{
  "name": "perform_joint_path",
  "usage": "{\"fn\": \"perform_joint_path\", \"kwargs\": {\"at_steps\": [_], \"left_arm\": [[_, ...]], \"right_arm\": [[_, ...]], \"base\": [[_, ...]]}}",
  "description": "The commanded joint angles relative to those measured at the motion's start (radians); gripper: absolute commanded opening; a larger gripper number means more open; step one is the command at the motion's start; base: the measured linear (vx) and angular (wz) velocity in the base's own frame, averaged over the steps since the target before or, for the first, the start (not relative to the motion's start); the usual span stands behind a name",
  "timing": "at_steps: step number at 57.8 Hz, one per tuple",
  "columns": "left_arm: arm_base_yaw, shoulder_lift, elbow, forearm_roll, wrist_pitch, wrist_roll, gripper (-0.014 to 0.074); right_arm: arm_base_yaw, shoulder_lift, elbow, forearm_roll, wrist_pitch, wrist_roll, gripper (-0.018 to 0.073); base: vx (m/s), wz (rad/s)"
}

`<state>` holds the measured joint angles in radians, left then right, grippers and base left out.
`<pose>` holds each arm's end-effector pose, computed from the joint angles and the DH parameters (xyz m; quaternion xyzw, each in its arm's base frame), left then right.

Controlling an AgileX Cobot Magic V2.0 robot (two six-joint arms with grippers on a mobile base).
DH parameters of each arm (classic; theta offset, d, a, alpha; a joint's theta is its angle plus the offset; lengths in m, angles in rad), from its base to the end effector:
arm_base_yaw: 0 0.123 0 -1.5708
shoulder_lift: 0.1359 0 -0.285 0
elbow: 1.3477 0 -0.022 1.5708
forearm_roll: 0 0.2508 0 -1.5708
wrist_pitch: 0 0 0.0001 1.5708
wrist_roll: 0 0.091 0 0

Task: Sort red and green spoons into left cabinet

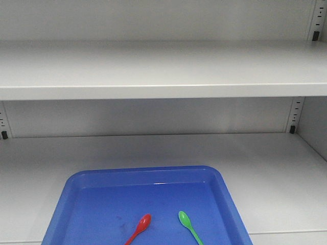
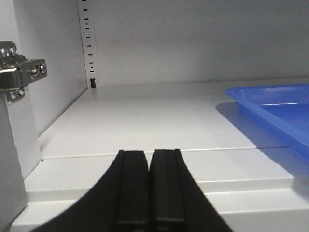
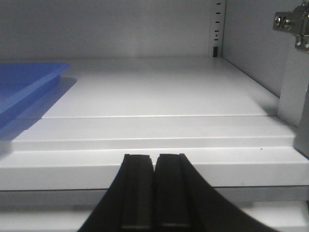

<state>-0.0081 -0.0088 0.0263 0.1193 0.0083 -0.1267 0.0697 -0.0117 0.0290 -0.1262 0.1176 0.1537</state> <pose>0.0568 -0.0004 0.2040 -0.0001 0.6850 -0.0053 0.7285 0.0567 0.0026 0.1934 -0.0099 0.7234 0.0285 0.6898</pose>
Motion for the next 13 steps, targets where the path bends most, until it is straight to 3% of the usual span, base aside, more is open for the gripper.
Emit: {"fn": "perform_joint_path", "kwargs": {"at_steps": [1,13], "left_arm": [[0.0,-0.011,-0.002,-0.008,-0.078,-0.009,-0.0007],[0.0,-0.011,-0.002,-0.008,-0.078,-0.009,-0.0007]], "right_arm": [[0.002,-0.014,0.011,0.0,-0.077,-0.008,-0.0009],[0.002,-0.014,0.011,0.0,-0.077,-0.008,-0.0009]], "base": [[0.0,0.0],[0.0,0.0]]}}
